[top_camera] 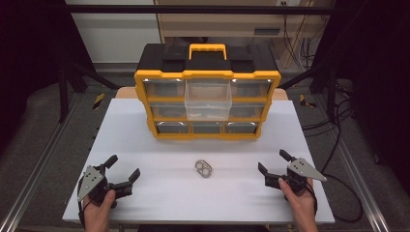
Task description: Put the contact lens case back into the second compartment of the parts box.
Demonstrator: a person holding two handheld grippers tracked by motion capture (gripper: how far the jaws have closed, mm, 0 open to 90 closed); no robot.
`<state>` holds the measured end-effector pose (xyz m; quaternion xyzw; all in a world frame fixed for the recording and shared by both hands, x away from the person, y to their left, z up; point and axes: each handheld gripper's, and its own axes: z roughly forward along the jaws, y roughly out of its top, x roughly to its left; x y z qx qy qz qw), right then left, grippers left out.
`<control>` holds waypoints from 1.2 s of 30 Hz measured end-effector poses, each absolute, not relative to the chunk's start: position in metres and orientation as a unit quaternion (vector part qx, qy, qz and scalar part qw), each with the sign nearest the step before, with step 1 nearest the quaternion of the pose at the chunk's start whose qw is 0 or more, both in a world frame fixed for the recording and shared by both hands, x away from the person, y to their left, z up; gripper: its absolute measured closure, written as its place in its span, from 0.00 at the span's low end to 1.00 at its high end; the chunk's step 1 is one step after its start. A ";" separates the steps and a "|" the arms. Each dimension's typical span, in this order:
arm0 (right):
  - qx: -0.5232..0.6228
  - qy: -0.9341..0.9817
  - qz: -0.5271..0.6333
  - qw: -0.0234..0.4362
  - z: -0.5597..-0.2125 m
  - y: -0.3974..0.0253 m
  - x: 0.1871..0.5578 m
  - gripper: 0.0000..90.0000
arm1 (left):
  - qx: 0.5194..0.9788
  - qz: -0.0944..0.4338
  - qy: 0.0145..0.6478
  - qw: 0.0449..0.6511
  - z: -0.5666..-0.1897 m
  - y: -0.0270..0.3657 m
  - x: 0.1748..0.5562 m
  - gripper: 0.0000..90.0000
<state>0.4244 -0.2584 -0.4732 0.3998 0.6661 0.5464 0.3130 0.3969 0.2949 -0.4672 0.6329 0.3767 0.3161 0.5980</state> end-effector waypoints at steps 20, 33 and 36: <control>0.378 0.676 0.535 0.336 -0.475 -0.253 0.423 0.06 | 0.706 0.269 0.366 0.544 -0.460 0.257 0.397 0.02; 0.378 0.678 0.533 0.338 -0.474 -0.255 0.422 0.06 | 0.788 0.210 0.344 0.465 -0.450 0.183 0.419 0.03; 0.380 0.676 0.535 0.337 -0.474 -0.256 0.422 0.06 | 0.802 0.201 0.334 0.453 -0.448 0.172 0.427 0.03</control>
